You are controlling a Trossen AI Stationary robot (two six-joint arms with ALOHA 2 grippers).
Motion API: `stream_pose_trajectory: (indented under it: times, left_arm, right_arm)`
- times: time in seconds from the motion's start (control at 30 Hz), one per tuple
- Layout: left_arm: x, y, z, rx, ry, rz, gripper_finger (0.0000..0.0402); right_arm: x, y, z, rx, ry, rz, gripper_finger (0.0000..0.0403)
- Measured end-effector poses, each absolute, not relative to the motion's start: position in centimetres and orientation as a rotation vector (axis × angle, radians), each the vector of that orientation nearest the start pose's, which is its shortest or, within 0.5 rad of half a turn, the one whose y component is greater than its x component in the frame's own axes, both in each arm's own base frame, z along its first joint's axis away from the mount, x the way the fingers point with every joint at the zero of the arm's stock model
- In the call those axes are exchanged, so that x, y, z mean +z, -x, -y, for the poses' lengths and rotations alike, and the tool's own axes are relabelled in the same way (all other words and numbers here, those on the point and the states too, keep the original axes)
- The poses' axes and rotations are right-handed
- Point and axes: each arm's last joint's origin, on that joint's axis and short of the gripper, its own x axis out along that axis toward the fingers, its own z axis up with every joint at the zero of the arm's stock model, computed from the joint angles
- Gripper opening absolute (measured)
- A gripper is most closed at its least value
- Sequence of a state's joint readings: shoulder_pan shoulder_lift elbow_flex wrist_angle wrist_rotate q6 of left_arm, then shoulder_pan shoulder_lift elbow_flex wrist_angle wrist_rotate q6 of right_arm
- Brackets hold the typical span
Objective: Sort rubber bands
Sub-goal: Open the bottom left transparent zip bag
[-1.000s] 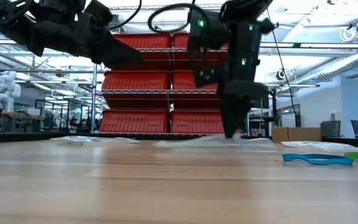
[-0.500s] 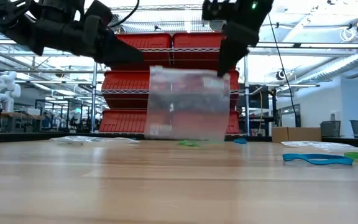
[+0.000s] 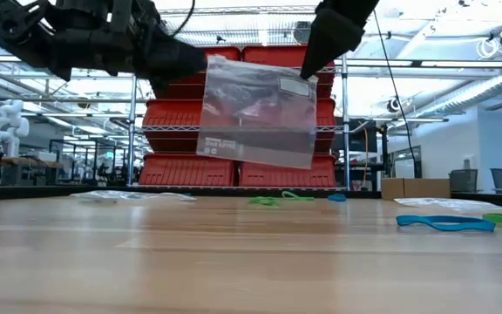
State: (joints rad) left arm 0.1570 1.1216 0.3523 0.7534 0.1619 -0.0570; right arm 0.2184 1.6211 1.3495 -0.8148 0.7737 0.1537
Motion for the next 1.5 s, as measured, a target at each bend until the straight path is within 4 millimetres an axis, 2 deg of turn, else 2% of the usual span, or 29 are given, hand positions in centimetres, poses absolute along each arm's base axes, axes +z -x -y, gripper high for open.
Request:
stream_pose_trajectory:
  times: [0.17,0.47,0.63,0.97,1.5]
  left_arm:
    - [20.3,-22.3,-3.0,-0.005,0.095,-0.059,0.0148]
    - [19.5,-23.2,-3.0,-0.05,0.133,-0.036,0.0148]
    - [19.8,-23.2,-2.8,-0.128,0.144,-0.007,0.0148]
    - [20.8,-22.6,-3.2,-0.146,0.137,0.026,0.0148]
    - [21.0,-22.5,-3.0,-0.224,0.134,0.038,0.0148]
  right_arm:
    - [28.3,-32.6,-5.1,-0.565,0.412,-0.895,0.0001]
    - [28.4,-32.8,-5.2,-0.557,0.42,-0.874,0.0001]
    - [28.4,-32.8,-5.3,-0.551,0.43,-0.877,0.0001]
    - [29.1,-32.1,-6.1,-0.55,0.455,-0.857,0.0001]
    - [29.7,-31.7,-6.0,-0.563,0.453,-0.835,0.0]
